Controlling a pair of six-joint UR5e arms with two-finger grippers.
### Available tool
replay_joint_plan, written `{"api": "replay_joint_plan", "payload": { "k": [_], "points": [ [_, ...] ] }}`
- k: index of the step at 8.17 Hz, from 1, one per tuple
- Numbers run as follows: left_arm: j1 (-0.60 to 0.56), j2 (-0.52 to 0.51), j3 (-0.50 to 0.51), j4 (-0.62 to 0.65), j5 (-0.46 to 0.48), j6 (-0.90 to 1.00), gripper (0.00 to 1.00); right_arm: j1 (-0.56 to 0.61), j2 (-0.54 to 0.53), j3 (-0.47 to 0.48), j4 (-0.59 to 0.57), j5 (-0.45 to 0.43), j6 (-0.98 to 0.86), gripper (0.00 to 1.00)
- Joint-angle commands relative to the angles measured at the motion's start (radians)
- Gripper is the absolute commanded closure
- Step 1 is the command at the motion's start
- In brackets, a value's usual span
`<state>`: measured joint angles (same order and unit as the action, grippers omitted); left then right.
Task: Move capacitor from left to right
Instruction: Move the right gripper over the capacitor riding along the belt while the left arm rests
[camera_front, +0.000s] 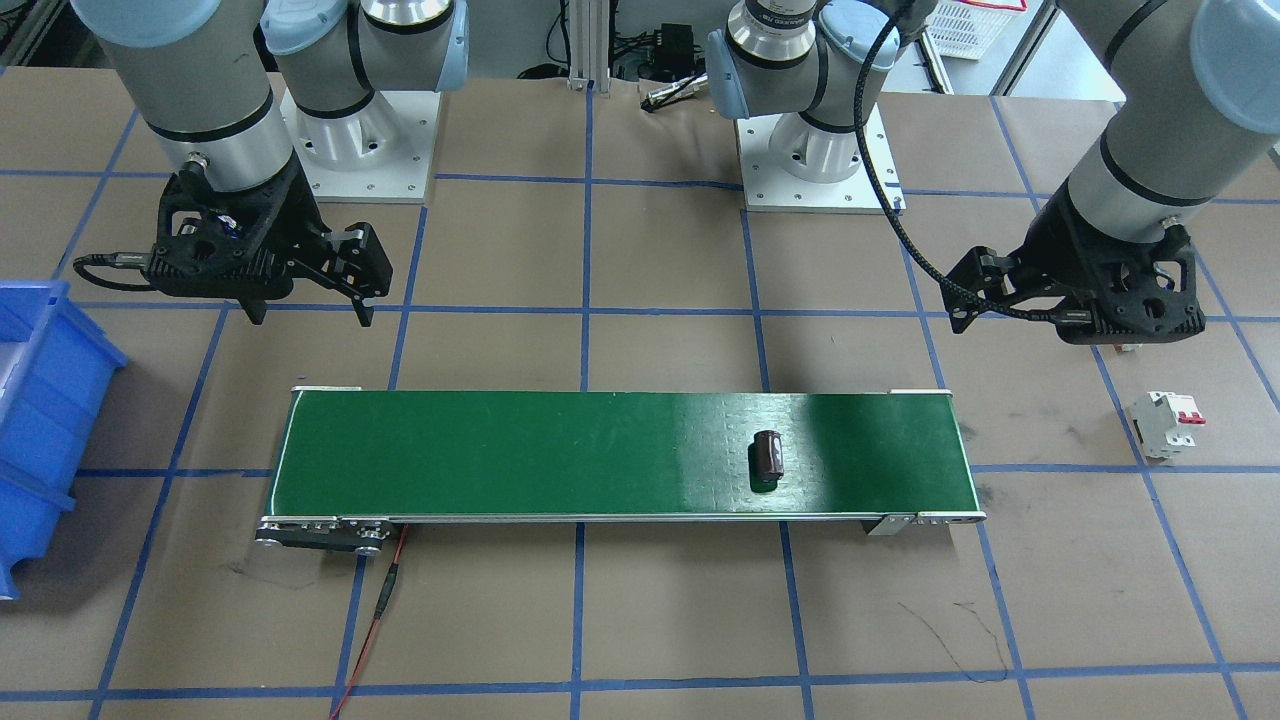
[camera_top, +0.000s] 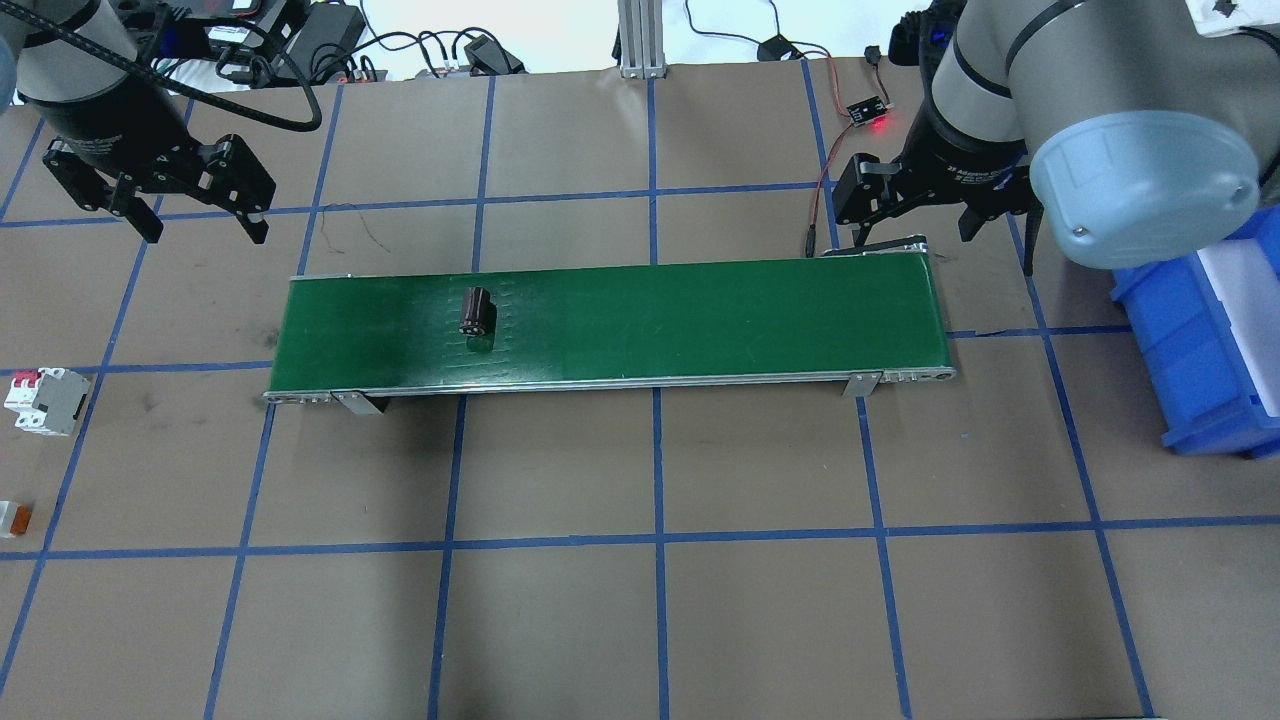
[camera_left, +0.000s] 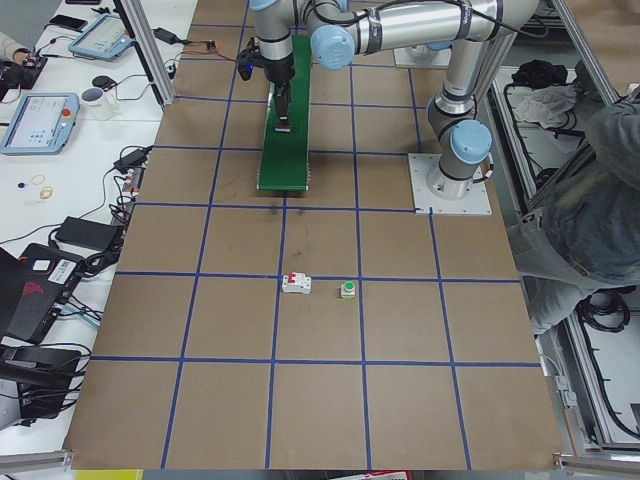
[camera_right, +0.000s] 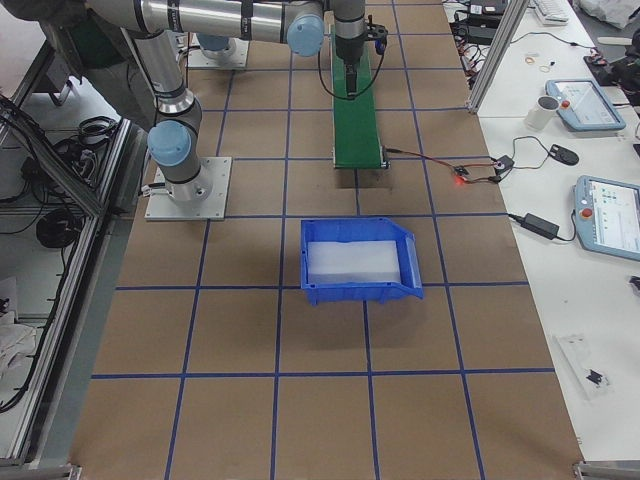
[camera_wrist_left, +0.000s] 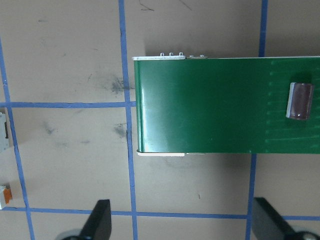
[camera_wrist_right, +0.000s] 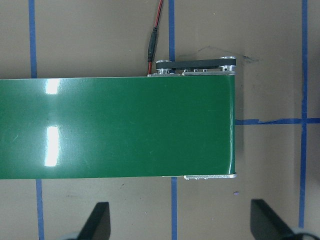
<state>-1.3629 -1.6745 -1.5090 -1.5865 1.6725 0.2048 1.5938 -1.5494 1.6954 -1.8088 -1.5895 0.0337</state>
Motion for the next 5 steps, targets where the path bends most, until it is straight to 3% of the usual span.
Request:
{"api": "replay_joint_plan", "payload": {
  "k": [1, 5],
  "points": [
    [-0.004, -0.004, 0.000, -0.006, 0.016, -0.019, 0.00, 0.000, 0.024, 0.012, -0.018, 0.002, -0.001, 0.00],
    [-0.005, 0.006, 0.000, 0.003, -0.047, -0.056, 0.00, 0.000, 0.029, 0.024, -0.033, 0.008, -0.003, 0.00]
  ]
}}
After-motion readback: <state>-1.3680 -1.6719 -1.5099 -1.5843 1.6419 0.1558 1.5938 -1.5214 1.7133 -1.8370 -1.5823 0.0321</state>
